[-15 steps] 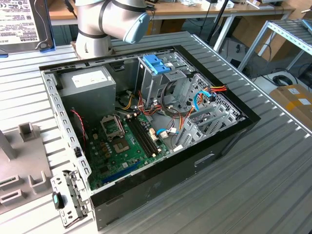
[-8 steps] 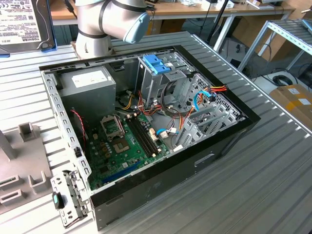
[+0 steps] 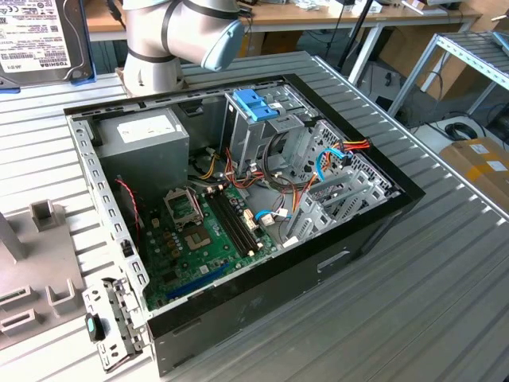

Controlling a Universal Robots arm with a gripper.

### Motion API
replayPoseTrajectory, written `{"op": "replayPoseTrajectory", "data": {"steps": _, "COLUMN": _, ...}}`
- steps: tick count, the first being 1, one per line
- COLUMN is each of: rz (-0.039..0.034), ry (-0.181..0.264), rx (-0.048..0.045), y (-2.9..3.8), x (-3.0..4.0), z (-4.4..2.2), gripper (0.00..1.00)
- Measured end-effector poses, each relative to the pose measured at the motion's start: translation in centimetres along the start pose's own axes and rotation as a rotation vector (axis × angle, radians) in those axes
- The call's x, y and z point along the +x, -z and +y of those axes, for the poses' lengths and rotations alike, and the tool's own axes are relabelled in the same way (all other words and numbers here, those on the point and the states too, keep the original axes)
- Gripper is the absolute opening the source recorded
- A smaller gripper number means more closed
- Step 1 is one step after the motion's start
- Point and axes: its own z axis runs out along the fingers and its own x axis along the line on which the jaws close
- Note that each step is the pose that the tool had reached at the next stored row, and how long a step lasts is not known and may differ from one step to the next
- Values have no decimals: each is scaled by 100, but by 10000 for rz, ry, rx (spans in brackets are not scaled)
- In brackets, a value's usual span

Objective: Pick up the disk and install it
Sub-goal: 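Pick up the disk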

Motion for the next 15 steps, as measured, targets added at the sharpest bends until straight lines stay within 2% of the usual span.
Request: {"op": "replayPoseTrajectory", "data": {"steps": 15, "rz": 0, "ry": 0, "rx": 0, "y": -1, "x": -1, "z": -50, "gripper": 37}}
